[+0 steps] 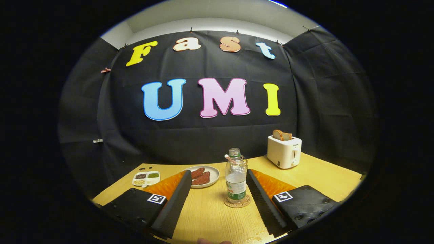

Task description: Take the bottle from table, then pour the juice into the cup, finally place the bottle on the coaster

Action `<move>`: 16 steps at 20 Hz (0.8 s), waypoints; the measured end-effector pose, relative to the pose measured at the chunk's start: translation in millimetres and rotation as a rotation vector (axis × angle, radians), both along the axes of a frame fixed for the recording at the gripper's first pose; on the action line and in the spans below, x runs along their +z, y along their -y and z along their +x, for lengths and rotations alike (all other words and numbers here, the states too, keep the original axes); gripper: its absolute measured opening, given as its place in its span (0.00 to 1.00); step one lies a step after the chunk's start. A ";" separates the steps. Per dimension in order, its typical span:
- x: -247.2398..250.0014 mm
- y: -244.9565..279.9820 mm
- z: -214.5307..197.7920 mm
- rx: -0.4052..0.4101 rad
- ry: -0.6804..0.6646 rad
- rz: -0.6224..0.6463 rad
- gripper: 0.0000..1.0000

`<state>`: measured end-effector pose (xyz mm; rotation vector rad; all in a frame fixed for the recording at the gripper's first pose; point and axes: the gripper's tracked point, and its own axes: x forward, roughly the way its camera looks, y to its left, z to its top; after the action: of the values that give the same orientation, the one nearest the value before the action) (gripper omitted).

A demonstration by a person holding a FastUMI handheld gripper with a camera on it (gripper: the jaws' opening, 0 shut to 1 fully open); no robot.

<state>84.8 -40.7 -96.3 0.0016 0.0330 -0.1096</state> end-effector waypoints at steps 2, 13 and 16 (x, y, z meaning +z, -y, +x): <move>16.4 -4.9 -10.0 0.033 0.006 -0.003 0.99; 79.4 13.5 -54.8 0.123 0.025 0.021 0.99; 89.6 25.5 -61.4 0.125 0.034 0.027 0.98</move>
<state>23.4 -66.2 -6.7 0.0286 0.0002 0.0155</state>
